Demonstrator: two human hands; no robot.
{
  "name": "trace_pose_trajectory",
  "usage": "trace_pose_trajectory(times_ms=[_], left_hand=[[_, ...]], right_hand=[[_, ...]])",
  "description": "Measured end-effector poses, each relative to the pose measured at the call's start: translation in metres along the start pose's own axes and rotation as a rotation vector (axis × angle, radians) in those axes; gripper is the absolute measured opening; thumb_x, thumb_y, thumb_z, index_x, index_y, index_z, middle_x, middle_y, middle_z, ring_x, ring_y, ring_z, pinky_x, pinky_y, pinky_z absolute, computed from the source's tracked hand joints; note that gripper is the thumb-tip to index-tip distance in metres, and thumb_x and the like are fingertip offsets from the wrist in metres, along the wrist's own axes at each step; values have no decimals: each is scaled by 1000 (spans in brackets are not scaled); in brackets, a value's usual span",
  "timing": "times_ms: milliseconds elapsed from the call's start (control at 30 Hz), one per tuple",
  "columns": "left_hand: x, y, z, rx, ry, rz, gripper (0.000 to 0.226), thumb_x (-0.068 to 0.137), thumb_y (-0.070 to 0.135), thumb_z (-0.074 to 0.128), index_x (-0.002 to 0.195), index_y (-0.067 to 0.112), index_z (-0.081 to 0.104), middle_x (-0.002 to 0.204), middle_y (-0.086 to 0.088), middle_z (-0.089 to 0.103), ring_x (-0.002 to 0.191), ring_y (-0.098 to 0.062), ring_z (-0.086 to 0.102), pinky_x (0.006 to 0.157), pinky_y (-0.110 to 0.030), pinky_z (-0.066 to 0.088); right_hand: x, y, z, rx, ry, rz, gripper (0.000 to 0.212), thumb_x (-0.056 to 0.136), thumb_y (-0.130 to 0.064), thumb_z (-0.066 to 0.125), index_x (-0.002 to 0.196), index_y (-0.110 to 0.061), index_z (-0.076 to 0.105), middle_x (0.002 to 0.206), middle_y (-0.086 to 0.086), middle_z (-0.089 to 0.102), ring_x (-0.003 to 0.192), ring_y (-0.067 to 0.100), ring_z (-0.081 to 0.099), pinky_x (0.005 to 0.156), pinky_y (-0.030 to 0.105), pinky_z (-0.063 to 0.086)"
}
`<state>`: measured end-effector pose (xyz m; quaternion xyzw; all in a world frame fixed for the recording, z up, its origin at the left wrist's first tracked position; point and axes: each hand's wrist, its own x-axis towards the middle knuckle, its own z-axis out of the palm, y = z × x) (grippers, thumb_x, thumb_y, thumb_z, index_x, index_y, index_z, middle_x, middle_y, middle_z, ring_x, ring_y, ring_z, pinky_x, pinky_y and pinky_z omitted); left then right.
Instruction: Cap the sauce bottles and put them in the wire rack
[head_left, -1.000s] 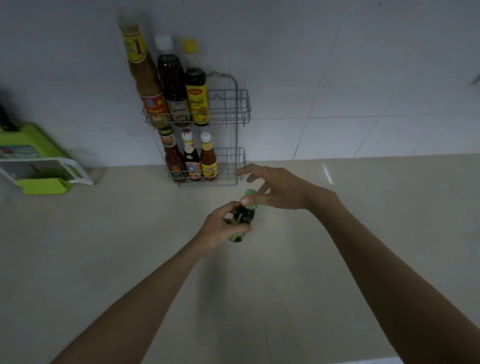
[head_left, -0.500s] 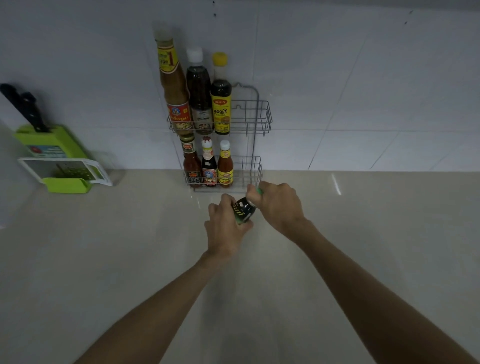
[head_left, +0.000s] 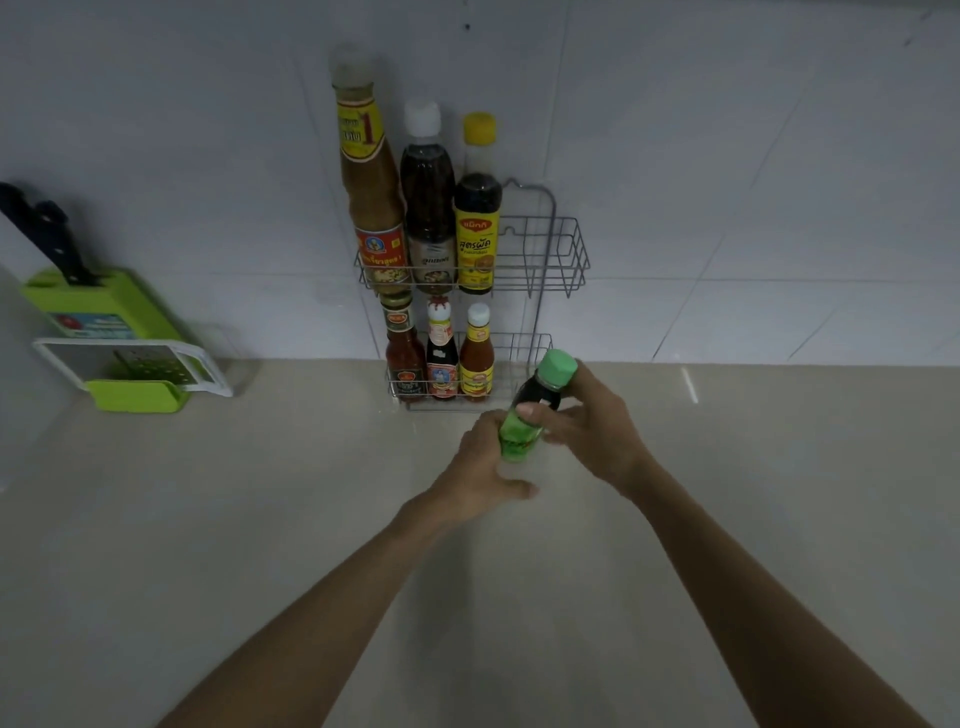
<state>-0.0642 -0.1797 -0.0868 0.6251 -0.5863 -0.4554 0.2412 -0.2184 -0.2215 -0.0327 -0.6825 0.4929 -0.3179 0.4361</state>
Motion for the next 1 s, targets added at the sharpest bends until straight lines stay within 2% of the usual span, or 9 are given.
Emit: trace_pose_trajectory(times_ms=[67, 133, 333, 433, 600, 700, 767, 867, 1000], left_hand=[[22, -11, -14, 61, 36, -25, 117, 71, 19, 81, 154, 14, -1, 162, -7, 5, 150, -27, 6, 122, -39, 16], [43, -17, -31, 50, 174, 10, 116, 74, 9, 77, 154, 14, -7, 163, -7, -3, 151, -24, -2, 118, -28, 7], [87, -30, -37, -78, 368, 133, 93, 69, 8, 75, 146, 19, 25, 143, -3, 36, 135, -23, 40, 114, -45, 37], [96, -39, -29, -99, 427, 124, 85, 69, 18, 74, 142, 17, 31, 140, -8, 42, 131, -23, 46, 110, -44, 40], [100, -48, -25, -106, 449, 135, 80, 73, -1, 70, 142, 7, 30, 141, -13, 39, 132, -23, 44, 110, -45, 41], [96, -47, -24, -84, 434, 131, 78, 75, 6, 68, 143, 7, 30, 144, -13, 36, 135, -25, 41, 112, -44, 39], [90, -46, -27, -63, 399, 130, 77, 76, -5, 62, 145, 9, 30, 148, -12, 35, 139, -25, 38, 114, -43, 36], [66, -39, -36, 106, 374, 158, 72, 80, -18, 48, 145, 8, 36, 149, -13, 37, 138, -28, 38, 117, -38, 31], [34, -12, -56, 511, 307, 23, 62, 90, 8, 49, 149, 18, 33, 158, -8, 30, 148, -35, 17, 121, -44, 13]], right_hand=[[22, 7, 5, -50, 160, -36, 43, 81, -21, 74, 118, -15, 52, 107, -3, 64, 88, 15, 64, 70, 11, 49], [46, 15, 13, -25, 242, -50, 38, 81, -13, 73, 112, -15, 52, 100, -4, 63, 89, 14, 59, 67, 4, 45], [115, 58, 42, -186, 207, -23, 43, 75, -12, 74, 113, -8, 54, 109, 14, 58, 99, 31, 57, 83, 41, 50], [133, 68, 48, -289, 114, 27, 44, 74, -15, 76, 111, -6, 54, 110, 16, 62, 99, 31, 58, 80, 38, 47], [143, 82, 53, -379, 32, 90, 53, 71, -18, 80, 115, -6, 52, 113, 17, 65, 104, 34, 59, 77, 32, 44], [134, 78, 57, -390, -9, 107, 82, 62, -22, 86, 128, -5, 40, 122, 16, 61, 111, 34, 57, 88, 38, 48], [121, 79, 58, -392, 9, 88, 97, 61, -26, 85, 137, -4, 28, 129, 17, 55, 119, 33, 52, 96, 44, 47], [87, 77, 53, -494, 61, 39, 75, 78, -17, 70, 141, -7, 29, 138, 15, 46, 128, 34, 40, 101, 46, 43], [53, 42, 23, -655, -21, -13, 51, 82, -33, 63, 127, -12, 51, 128, 11, 56, 122, 33, 46, 91, 41, 44]])
